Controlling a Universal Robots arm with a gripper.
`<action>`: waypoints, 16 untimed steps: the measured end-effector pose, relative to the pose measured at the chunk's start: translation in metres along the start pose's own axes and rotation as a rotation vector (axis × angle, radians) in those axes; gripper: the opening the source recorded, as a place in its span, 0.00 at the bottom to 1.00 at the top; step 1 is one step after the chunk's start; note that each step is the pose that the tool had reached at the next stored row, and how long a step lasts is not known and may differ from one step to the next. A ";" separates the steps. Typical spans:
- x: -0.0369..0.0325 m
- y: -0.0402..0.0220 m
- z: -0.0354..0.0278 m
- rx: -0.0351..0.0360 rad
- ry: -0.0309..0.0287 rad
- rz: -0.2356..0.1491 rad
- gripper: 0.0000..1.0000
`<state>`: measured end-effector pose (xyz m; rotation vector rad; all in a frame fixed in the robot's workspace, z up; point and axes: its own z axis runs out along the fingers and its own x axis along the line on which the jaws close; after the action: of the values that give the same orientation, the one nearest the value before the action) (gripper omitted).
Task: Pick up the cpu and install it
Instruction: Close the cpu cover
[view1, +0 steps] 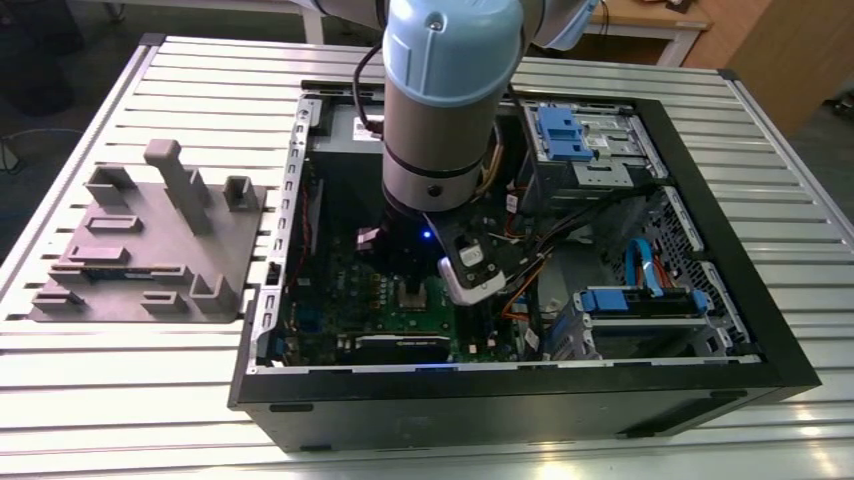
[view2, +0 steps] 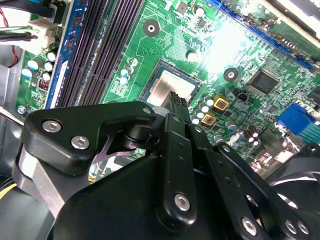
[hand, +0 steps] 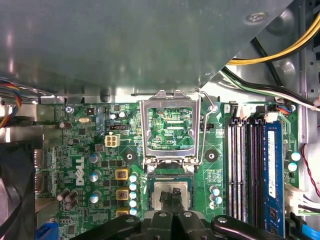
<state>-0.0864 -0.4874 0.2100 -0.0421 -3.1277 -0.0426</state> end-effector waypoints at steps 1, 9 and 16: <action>0.0000 0.0000 -0.0005 0.0001 0.0000 0.000 0.10; 0.0000 0.0001 -0.0015 -0.0001 0.0000 0.000 0.10; 0.0001 0.0000 -0.0030 0.0005 0.0002 0.000 0.10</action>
<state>-0.0864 -0.4875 0.2131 -0.0421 -3.1275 -0.0418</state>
